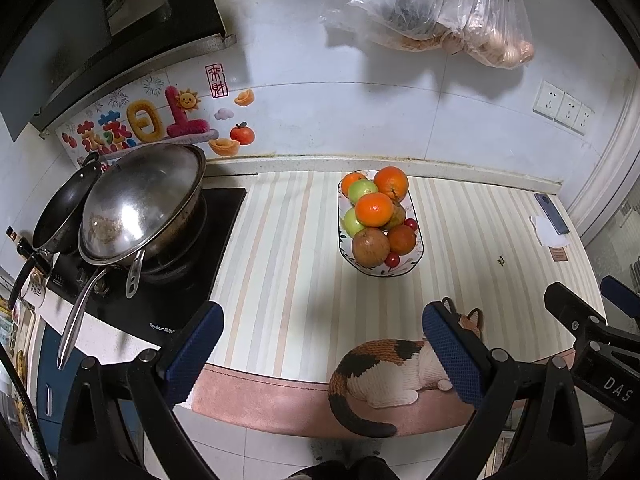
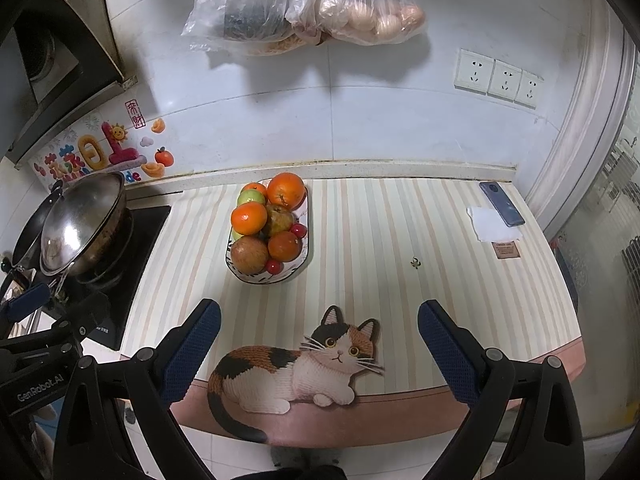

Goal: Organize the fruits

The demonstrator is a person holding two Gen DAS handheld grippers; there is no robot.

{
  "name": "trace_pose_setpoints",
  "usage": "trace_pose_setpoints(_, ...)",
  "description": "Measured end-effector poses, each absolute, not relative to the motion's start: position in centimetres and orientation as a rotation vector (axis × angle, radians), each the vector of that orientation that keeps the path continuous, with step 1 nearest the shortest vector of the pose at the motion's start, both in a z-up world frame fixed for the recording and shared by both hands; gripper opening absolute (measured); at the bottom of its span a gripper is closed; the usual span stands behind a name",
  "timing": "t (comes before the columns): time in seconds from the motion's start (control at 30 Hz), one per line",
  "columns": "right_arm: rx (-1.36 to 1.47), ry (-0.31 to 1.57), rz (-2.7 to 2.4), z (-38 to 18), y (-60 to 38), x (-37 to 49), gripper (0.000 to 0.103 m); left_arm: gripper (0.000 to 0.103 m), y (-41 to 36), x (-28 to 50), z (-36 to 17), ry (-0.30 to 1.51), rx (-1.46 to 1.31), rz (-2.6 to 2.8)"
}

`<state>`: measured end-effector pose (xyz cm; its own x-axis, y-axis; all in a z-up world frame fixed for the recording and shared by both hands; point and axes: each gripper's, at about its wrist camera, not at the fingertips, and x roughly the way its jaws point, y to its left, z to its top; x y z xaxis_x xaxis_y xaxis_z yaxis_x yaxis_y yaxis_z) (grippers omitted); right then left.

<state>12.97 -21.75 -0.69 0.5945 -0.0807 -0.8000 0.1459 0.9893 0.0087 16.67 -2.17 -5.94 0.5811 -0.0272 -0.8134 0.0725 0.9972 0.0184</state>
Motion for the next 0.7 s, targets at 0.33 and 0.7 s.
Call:
trace_pose_setpoints(0.33, 0.079, 0.926, -0.123, -0.6, -21.7, 13.0, 0.101, 0.102, -2.4, 16.6, -5.5, 0.943, 0.049, -0.056)
trace_pose_setpoints(0.7, 0.084, 0.924, -0.118, -0.5, -22.1, 13.2, 0.101, 0.102, -3.0, 16.6, -4.9, 0.939, 0.046, -0.057)
